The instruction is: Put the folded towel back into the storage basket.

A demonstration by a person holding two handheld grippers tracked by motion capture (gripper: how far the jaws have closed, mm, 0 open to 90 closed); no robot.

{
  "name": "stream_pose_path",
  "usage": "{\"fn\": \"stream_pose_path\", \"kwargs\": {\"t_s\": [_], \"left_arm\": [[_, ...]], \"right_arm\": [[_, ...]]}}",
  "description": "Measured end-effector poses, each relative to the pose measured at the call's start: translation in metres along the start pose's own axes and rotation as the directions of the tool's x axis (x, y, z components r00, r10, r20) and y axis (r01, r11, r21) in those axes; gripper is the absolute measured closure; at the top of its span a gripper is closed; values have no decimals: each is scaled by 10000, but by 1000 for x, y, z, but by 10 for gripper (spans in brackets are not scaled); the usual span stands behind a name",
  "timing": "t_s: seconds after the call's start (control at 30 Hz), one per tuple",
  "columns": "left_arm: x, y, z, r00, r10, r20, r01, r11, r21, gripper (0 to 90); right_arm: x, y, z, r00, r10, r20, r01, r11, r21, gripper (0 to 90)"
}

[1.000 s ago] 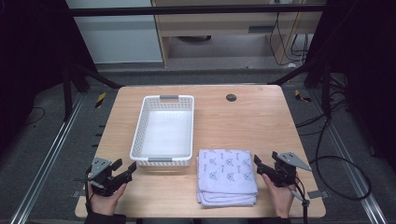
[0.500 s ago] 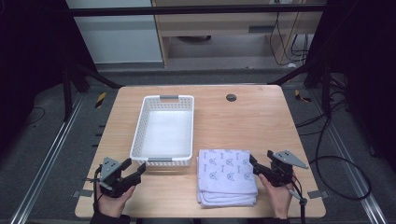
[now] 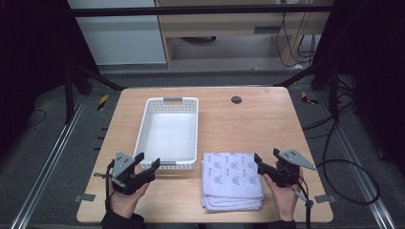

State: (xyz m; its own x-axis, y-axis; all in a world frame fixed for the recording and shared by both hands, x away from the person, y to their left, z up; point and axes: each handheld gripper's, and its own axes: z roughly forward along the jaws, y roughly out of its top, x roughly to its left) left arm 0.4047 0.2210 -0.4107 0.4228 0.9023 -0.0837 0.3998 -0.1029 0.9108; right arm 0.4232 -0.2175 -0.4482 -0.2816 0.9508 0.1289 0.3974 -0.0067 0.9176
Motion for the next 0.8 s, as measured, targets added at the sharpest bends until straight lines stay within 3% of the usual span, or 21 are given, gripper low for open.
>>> {"fn": "stream_pose_path", "kwargs": {"t_s": [0.43, 0.67, 0.8], "left_arm": [[-40, 33, 27, 9973, 337, 655, -337, 9994, -19, 351], [-64, 41, 38, 9945, 671, 809, -680, 9977, 82, 353], [-74, 42, 43, 9934, 620, 967, -633, 9979, 103, 353]], "right_arm": [[-1, 17, -5, 10000, -78, -42, 77, 9997, -253, 240], [-1, 20, -3, 9997, -109, -205, 108, 9999, -71, 241], [-2, 21, -2, 9996, -107, -277, 106, 9999, -44, 242]]}}
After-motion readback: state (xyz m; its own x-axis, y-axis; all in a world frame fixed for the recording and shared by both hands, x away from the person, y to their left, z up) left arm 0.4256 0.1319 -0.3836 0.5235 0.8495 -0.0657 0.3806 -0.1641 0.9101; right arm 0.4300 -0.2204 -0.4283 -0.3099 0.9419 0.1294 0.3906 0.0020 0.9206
